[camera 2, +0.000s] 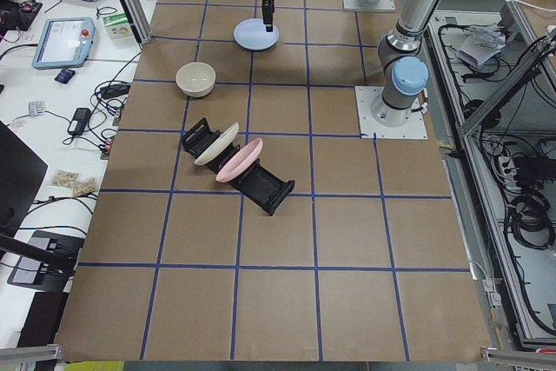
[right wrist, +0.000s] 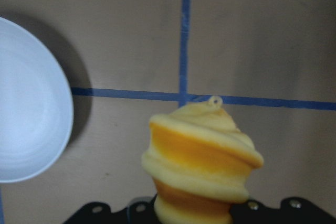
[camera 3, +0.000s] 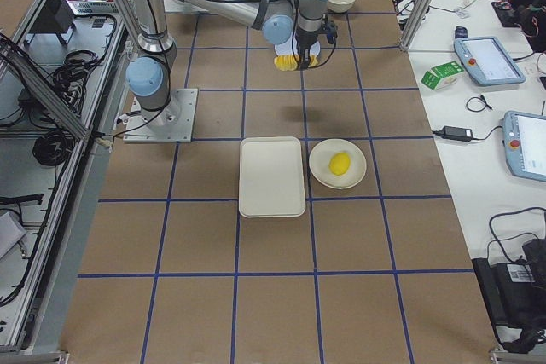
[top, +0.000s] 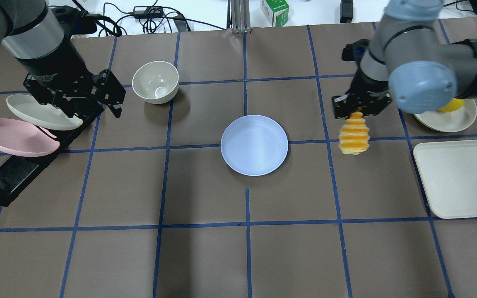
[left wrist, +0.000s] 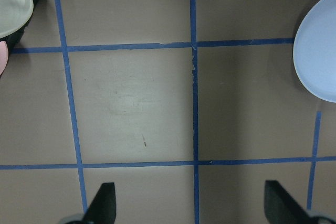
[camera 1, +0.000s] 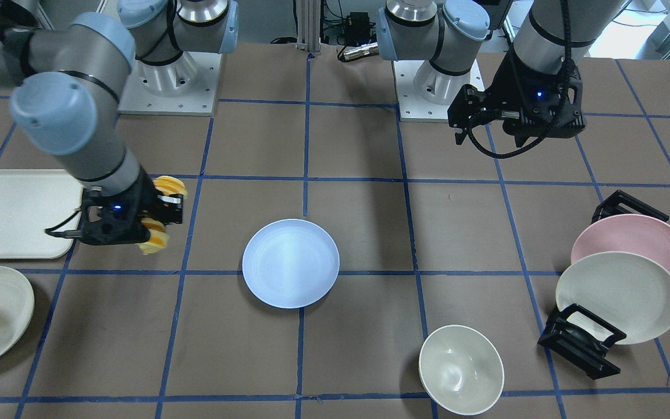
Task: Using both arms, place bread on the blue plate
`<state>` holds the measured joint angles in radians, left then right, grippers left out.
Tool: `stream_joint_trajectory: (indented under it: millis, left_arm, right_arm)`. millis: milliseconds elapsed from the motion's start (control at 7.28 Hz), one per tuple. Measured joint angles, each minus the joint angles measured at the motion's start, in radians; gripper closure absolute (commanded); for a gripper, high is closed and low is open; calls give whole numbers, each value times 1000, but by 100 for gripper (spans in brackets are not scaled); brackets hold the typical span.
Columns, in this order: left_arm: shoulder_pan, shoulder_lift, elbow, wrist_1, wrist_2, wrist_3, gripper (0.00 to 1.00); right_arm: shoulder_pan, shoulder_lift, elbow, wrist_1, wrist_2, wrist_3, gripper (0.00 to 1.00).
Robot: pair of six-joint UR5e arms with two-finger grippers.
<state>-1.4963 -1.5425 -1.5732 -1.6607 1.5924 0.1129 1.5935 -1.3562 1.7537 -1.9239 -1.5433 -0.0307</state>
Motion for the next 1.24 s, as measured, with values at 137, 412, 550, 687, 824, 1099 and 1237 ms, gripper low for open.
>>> stream_joint_trajectory:
  millis: [137,412,550,687,824,1099,1237]
  left_arm:
    - [10,6,-4,3,-3,9,0]
    - [14,11,-7,5,-6,14,0]
    - [14,11,-8,6,-6,14,0]
    - [14,12,-8,6,-6,11,0]
    - [13,13,-8,6,-6,6,0]
    - [10,11,-9,6,-6,-1,0]
    - [8,10,-9,6,-6,-3,0]
  right_arm:
    - [92,56,-27,-48,25,108,100]
    - [216,161,-105,-94,117,227,100]
    - [243,197,-126,-111,136,262,100]
    - [254,229,-138,-144,142,259,86]
    - [257,254,-140,-175,141,237,48]
    - [258,281,-122,-196,141,227,0]
    - [258,287,-107,-198,143,226,0]
